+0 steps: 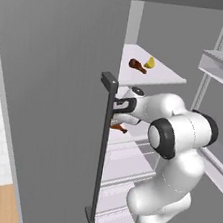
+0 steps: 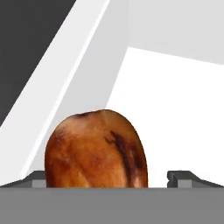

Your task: Place one lemon wedge and one chicken drumstick in each tupperware on the nearby counter, to pack two identical lunches.

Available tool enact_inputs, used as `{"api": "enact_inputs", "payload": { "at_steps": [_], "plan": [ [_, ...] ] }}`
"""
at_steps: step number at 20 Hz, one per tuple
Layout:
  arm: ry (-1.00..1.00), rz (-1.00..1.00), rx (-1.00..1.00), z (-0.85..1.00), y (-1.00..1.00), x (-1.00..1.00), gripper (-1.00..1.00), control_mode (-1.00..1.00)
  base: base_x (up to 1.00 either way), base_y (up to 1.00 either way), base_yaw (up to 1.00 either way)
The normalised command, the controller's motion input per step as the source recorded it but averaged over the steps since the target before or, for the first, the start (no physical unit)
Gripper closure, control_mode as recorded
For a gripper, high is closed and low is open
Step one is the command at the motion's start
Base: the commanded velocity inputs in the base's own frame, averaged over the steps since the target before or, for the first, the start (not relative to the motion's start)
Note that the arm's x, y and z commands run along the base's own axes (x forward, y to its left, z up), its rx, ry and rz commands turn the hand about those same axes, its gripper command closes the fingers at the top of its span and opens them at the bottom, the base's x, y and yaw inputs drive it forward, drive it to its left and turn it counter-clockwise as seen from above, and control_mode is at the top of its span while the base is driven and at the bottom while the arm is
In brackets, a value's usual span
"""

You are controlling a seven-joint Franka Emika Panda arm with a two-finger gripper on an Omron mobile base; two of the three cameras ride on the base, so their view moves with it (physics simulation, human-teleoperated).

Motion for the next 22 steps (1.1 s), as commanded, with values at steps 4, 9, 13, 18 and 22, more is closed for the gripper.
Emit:
{"api": "enact_inputs", "payload": {
  "at_steps": [4, 9, 13, 18, 22],
  "plan": [
    [0.00, 0.00, -0.10, -0.37, 0.00, 0.04, 1.00, -1.00, 0.00, 0.00, 0.00],
    [-0.02, 0.00, -0.10, -0.38, 0.00, 0.02, 1.00, -1.00, 0.00, 0.00, 0.00],
    [-0.03, 0.00, -0.02, -0.33, -0.04, -0.24, 1.00, -1.00, 0.00, 0.00, 0.00],
    [-0.03, -0.04, 0.03, -0.15, -0.52, -0.92, 1.00, -1.00, 0.00, 0.00, 0.00],
    [-0.15, -0.22, 0.14, 0.88, -0.63, -1.00, 1.00, -1.00, 0.00, 0.00, 0.00]
  ]
}}
